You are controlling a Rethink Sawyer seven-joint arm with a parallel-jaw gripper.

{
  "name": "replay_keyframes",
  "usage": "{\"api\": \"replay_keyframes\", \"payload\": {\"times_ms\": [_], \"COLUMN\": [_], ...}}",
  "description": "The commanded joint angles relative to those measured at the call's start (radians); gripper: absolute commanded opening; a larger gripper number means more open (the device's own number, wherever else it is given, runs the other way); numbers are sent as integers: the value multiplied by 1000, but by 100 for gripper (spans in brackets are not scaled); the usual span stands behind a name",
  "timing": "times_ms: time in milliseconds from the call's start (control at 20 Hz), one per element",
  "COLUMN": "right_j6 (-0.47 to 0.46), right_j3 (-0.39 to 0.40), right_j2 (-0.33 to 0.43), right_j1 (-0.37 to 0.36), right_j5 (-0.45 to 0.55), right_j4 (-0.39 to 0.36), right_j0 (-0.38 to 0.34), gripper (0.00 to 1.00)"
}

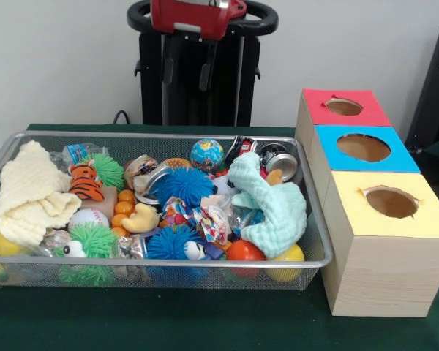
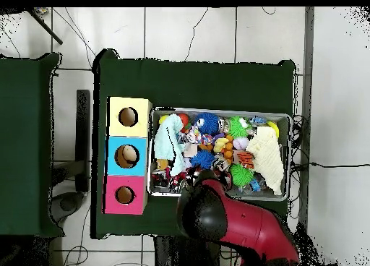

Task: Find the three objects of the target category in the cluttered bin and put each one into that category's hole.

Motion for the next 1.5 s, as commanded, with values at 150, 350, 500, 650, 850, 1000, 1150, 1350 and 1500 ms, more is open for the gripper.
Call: {"api": "replay_keyframes", "payload": {"times_ms": [150,350,500,650,850,1000,1150,1350,1500], "right_j6": [122,141,149,165,179,186,186,176,164], "right_j3": [76,85,85,84,83,76,69,65,54], "right_j2": [86,99,115,105,91,90,89,104,119], "right_j1": [99,113,107,118,135,147,164,150,124], "right_j5": [-144,-208,-255,-327,-388,-416,-434,-395,-343], "right_j4": [-76,-83,-93,-107,-115,-114,-110,-98,-85], "right_j0": [-16,-17,-16,-2,12,15,20,15,11], "gripper": [100,100,100,100,100,100,100,100,100]}}
